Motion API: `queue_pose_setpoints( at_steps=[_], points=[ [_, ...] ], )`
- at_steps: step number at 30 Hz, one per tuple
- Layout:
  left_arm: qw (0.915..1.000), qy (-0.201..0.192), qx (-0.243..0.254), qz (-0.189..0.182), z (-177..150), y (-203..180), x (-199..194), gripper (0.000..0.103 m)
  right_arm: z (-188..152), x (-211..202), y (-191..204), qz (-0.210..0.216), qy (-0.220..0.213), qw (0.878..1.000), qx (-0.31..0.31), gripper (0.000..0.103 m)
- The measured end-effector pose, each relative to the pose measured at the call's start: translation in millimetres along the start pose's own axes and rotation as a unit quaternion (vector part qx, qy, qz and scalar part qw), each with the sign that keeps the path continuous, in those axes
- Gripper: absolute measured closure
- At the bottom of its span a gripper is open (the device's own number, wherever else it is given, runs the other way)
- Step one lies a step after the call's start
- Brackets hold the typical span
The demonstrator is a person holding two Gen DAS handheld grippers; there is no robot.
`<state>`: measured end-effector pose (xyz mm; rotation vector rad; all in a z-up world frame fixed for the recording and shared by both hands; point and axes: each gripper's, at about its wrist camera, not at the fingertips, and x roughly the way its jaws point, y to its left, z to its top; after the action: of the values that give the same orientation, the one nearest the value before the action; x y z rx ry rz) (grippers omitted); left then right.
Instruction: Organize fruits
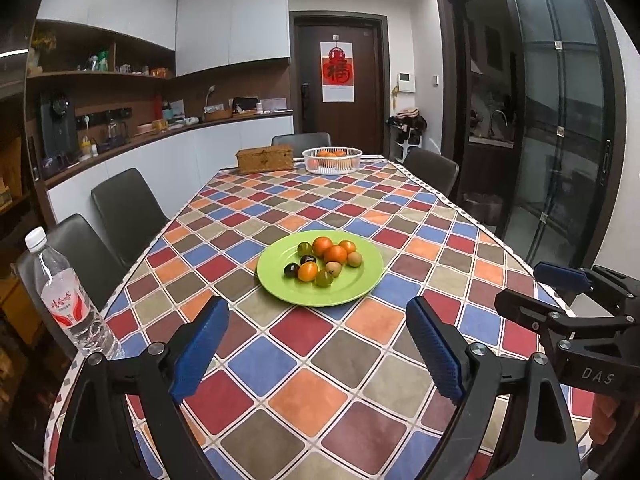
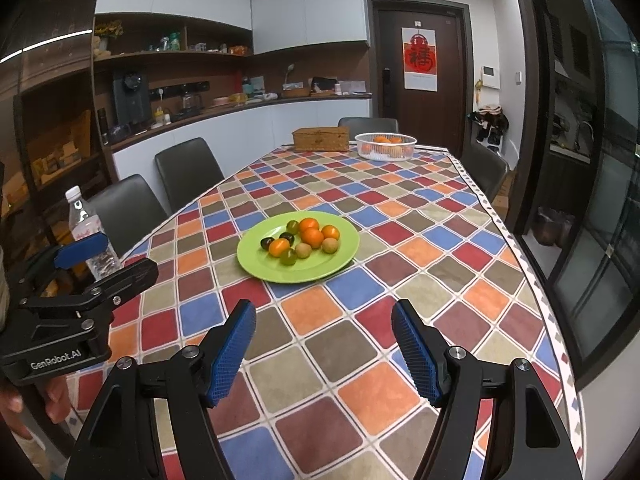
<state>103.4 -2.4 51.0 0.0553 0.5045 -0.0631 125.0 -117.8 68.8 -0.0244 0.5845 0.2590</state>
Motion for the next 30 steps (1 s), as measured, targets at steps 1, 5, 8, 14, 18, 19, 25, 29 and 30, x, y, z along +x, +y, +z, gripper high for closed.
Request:
queue_pose_setpoints(
  at_steps=[1,5,8,14,18,19,25,29,30],
  points=[
    [1.0000,-0.001,0.001,0.000,0.2,-0.7,-1.4,0.012,-0.6,-1.1,-0.5,0.000,-0.001,1.000,0.001,0.032],
    [1.0000,-0.007,0.005,0.000,1.7,-1.4,-5.0,0.012,-1.4,-5.3,-0.4,-0.001,-0.005,1.000,0.003,0.032],
    [0.9999,-0.013,0.007,0.005,3.3,-2.4,-9.1,0.006,-1.1,-6.2,-0.4,0.000,-0.006,1.000,0.003,0.032],
    [0.9997,-0.020,0.009,0.010,5.5,-4.3,-16.9,0.001,-1.0,-12.4,-0.5,-0.004,-0.011,1.000,0.002,0.032],
    [0.9997,-0.020,0.009,0.011,5.5,-4.7,-17.8,0.000,-0.3,-16.3,0.3,-0.004,-0.014,1.000,0.000,0.032],
    [0.9997,-0.020,0.009,0.012,5.8,-4.6,-18.5,0.000,-0.4,-16.3,0.3,-0.004,-0.014,1.000,0.001,0.032],
    [0.9997,-0.020,0.008,0.014,6.2,-4.3,-21.6,0.000,-0.8,-16.3,0.3,-0.004,-0.014,1.000,0.001,0.032],
    [0.9998,-0.019,0.003,0.011,5.7,-3.8,-25.3,0.000,-1.2,-18.1,0.2,-0.005,-0.015,1.000,0.001,0.032],
    [0.9998,-0.019,0.003,0.011,5.4,-3.6,-26.0,0.000,-1.2,-17.8,0.2,-0.004,-0.015,1.000,0.001,0.032]
  ],
)
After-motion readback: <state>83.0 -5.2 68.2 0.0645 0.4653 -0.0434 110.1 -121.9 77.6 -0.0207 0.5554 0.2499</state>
